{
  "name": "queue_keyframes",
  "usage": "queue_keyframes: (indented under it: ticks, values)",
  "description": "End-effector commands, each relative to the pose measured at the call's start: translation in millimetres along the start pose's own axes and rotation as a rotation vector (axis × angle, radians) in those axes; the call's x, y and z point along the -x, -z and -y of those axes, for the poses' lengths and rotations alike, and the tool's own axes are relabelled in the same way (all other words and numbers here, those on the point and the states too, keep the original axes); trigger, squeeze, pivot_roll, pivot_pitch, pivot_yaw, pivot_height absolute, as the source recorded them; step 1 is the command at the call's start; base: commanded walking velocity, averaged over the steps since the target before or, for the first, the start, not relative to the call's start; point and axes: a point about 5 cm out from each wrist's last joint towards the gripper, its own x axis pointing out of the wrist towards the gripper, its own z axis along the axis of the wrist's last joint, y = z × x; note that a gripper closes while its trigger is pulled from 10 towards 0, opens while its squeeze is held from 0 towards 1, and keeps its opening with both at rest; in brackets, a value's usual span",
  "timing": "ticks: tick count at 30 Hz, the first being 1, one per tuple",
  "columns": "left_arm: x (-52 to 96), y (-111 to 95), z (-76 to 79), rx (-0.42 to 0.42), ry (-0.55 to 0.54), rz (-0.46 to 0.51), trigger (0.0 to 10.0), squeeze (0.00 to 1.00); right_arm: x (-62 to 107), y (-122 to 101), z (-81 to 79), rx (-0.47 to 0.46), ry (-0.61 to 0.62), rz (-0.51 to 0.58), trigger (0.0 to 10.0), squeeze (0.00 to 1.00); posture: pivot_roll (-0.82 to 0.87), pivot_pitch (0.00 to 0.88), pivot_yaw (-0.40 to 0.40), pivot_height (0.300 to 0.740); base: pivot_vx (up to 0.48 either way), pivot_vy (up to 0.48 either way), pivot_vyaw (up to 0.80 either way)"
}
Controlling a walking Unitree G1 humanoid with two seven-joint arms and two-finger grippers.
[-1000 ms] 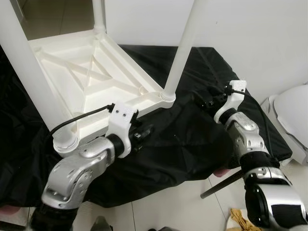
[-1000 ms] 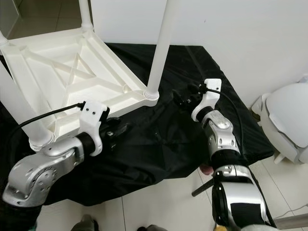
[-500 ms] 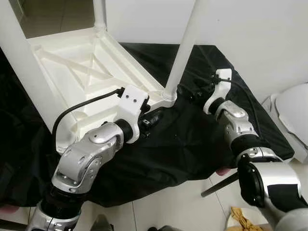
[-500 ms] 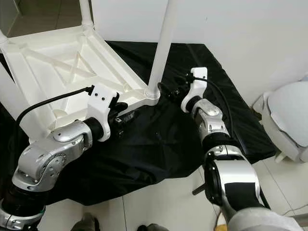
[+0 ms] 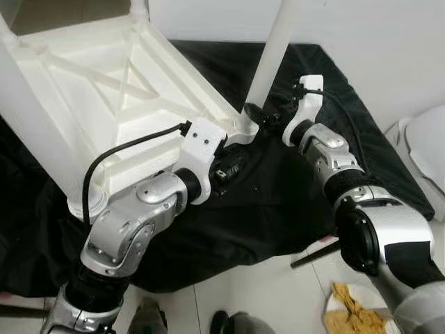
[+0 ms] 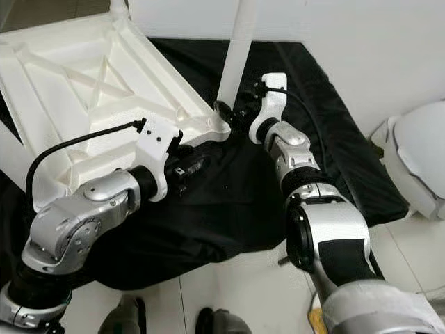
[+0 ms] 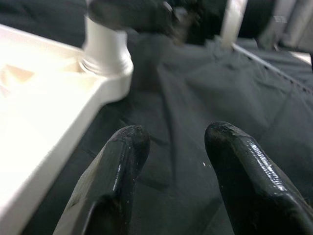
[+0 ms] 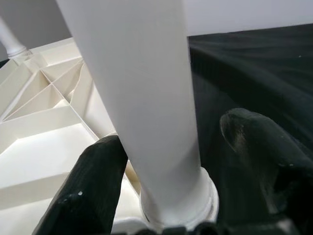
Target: Building children table
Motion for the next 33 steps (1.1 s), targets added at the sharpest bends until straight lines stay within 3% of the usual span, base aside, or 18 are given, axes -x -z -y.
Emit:
queue_keyframes:
  ticks: [1,14,15,16,17,18,33]
  values:
    - [1.8,-0.2,5.6,0.002,-0.009,-0.006,10.0,0.00,-2.1,1.6,-2.5,-0.009,-0.010,-0.025,10.0,0.00,0.21,0.274,-0.120,0.740,0.000,0.000,0.00]
    - [4.8,-1.6,6.7,0.011,-0.024,-0.017,10.0,0.00,-16.1,-11.6,-17.0,0.004,-0.041,-0.009,10.0,0.00,0.23,0.288,-0.115,0.740,0.000,0.000,0.00]
    - [5.0,-1.9,6.2,0.012,-0.026,-0.017,10.0,0.00,-17.0,-13.4,-17.4,0.003,-0.039,-0.005,4.3,0.00,0.23,0.288,-0.114,0.740,0.000,0.000,0.00]
    - [5.3,-2.1,5.9,0.011,-0.027,-0.018,10.0,0.00,-17.8,-15.6,-17.4,-0.002,-0.037,0.003,1.3,0.00,0.23,0.289,-0.111,0.740,0.000,0.000,0.00]
    - [5.3,-2.1,5.9,0.011,-0.027,-0.018,10.0,0.00,-17.8,-15.6,-17.4,-0.002,-0.037,0.003,1.3,0.00,0.23,0.289,-0.111,0.740,0.000,0.000,0.00]
    - [5.6,-2.4,5.9,0.012,-0.028,-0.020,10.0,0.00,-18.2,-17.3,-16.9,-0.007,-0.033,0.008,0.0,0.00,0.23,0.288,-0.111,0.740,0.000,0.000,0.00]
    - [2.9,-2.7,4.6,0.021,-0.028,-0.028,10.0,0.00,-9.3,-10.7,-12.9,-0.030,-0.087,0.053,0.0,0.00,0.19,0.277,-0.099,0.740,0.000,0.000,0.00]
